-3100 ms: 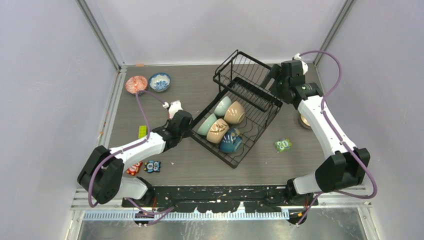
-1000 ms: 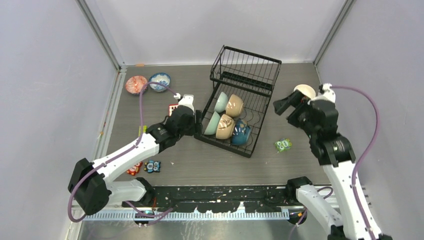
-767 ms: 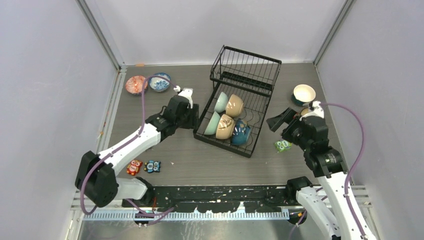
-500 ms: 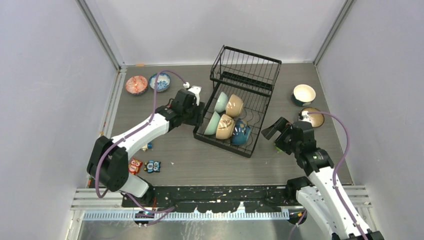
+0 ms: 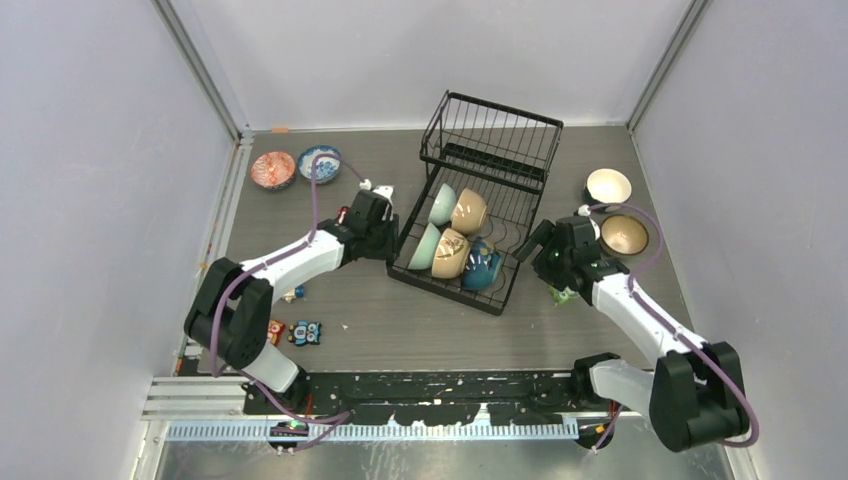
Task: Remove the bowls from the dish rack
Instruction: Adjust the dish rack at the center of the board.
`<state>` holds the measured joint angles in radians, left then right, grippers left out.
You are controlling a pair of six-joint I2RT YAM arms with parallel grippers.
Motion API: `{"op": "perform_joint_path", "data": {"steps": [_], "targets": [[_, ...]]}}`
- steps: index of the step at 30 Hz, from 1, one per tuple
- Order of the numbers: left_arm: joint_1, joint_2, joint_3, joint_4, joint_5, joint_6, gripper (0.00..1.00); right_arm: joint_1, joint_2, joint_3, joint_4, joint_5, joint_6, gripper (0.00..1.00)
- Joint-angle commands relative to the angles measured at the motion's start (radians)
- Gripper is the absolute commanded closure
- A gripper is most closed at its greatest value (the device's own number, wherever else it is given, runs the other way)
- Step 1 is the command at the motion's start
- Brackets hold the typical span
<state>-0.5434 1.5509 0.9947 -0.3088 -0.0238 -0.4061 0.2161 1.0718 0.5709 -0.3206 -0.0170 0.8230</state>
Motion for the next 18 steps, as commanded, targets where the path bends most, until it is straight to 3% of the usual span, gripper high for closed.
{"op": "perform_joint_path", "data": {"steps": [1,8,14,18], "targets": [[0.002,-0.036,-0.068,0.111,0.018,-0.1,0.67,0.006,0.081,0.082,0.112,0.06,-0.029,0.16],[-0.008,-0.074,-0.129,0.171,0.051,-0.17,0.84,0.017,0.209,0.137,0.135,0.048,-0.025,0.26],[-0.074,-0.107,-0.174,0.218,-0.006,-0.205,0.99,0.041,0.293,0.223,0.096,0.054,-0.054,0.38],[-0.086,-0.121,-0.208,0.239,-0.021,-0.224,1.0,0.055,0.33,0.259,0.081,0.06,-0.064,0.41]]}}
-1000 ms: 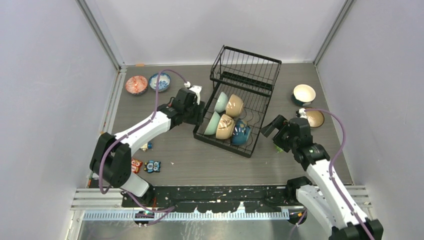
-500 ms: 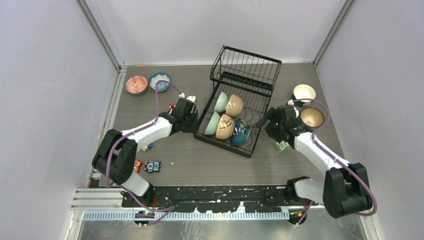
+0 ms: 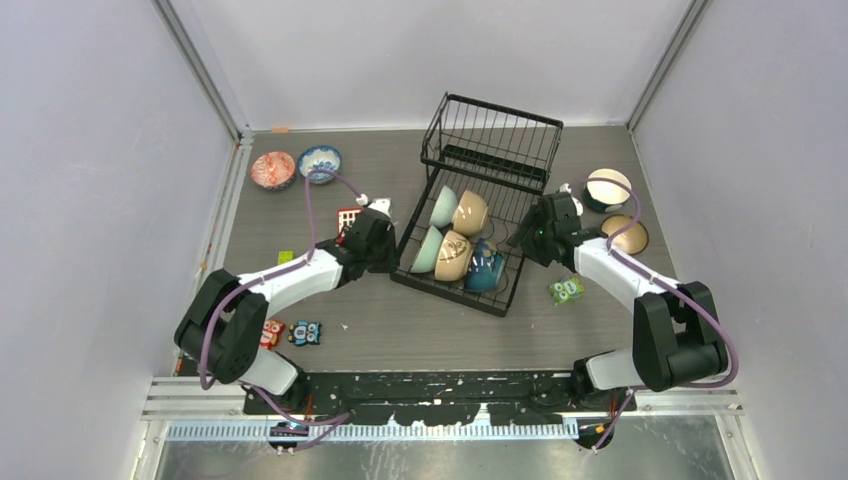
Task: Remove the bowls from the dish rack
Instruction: Adjust the dish rack at the center of the board.
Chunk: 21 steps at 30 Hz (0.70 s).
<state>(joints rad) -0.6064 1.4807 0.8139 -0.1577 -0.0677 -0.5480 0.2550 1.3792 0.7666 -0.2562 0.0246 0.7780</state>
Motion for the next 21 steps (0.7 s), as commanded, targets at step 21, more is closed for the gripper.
{"op": "perform_joint_path", "data": {"steps": [21], "targets": [[-0.04,-0.129,-0.101,0.095,-0.11,-0.134,1.0,0.03,-0.193,0.025,-0.142,0.178,-0.081,0.31]]}}
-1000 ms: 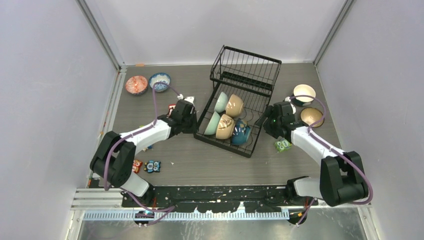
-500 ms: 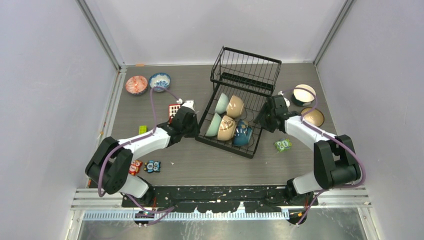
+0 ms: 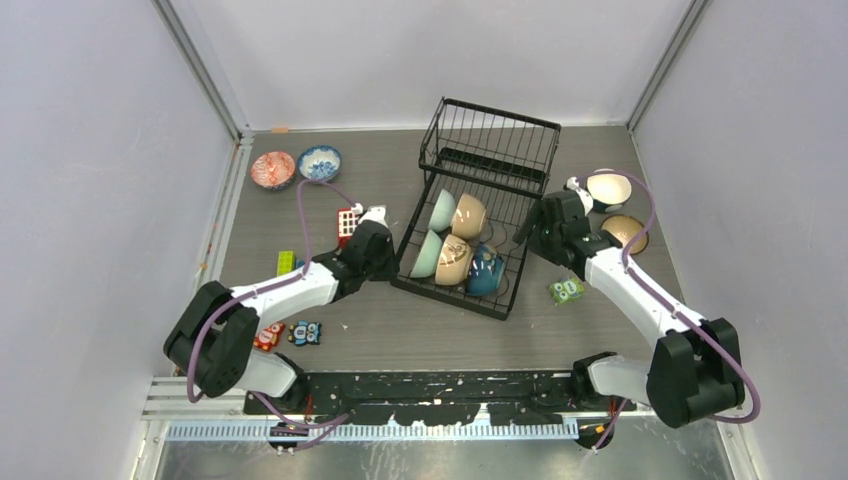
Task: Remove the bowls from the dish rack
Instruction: Adjust the dish rack at the center of the board.
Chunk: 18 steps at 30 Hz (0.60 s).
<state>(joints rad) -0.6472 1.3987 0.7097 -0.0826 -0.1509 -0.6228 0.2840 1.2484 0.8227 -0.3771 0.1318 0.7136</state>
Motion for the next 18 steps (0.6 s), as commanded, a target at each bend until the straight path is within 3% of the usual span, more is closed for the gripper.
{"op": "perform_joint_path", "data": {"steps": [1,18], "targets": [[0.0,-0.047,0.001,0.022,-0.027,-0.066,1.0,0.001,-0.064,-0.049,-0.018,0.07,-0.014,0.33],[-0.001,-0.128,-0.04,-0.008,-0.007,-0.093,1.0,0.001,0.054,-0.132,0.151,-0.035,0.055,0.67]]}}
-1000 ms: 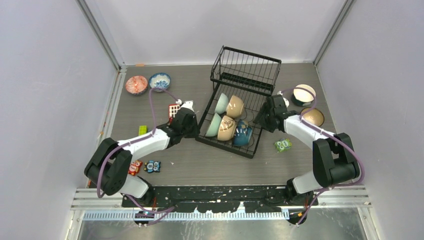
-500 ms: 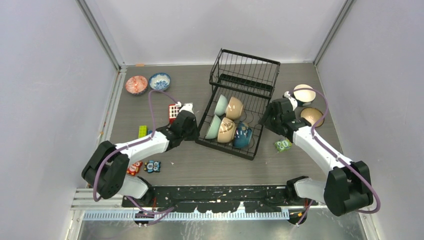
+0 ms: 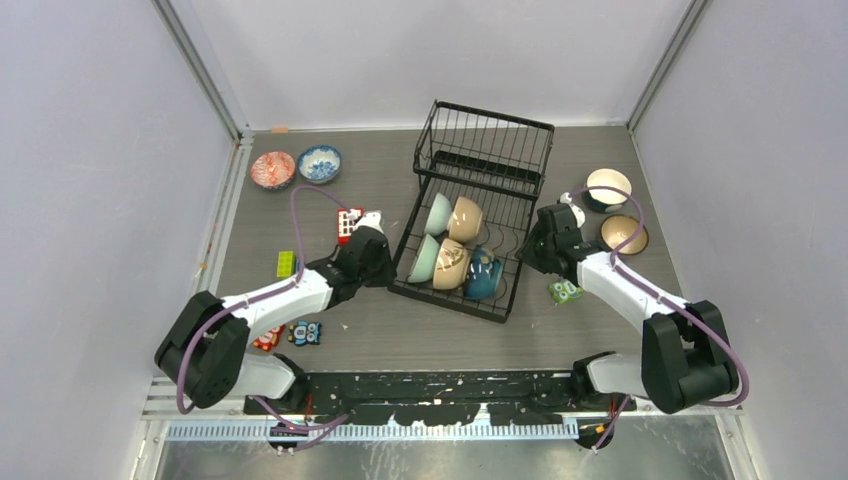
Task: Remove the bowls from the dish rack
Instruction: Adjust the dish rack at the center of the board.
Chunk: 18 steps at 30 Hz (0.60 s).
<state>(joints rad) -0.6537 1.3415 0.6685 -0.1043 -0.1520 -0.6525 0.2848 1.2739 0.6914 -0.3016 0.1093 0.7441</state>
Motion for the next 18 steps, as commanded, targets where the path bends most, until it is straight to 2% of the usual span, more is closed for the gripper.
{"op": "perform_joint_path", "data": {"steps": [1,7,12,18], "targets": [[0.006,-0.075,-0.002,0.016,-0.006,-0.066,1.0,0.0,0.038,-0.001,0.082,-0.015,0.024,0.69],[-0.004,-0.082,-0.016,0.023,-0.007,-0.072,1.0,0.001,0.111,0.037,0.104,-0.031,0.021,0.78],[-0.004,-0.081,-0.021,0.03,-0.006,-0.072,1.0,0.013,0.194,0.091,0.117,-0.036,0.015,0.82],[-0.004,-0.078,-0.007,0.019,-0.008,-0.068,1.0,0.028,0.246,0.162,0.106,-0.026,0.021,0.79]]}}
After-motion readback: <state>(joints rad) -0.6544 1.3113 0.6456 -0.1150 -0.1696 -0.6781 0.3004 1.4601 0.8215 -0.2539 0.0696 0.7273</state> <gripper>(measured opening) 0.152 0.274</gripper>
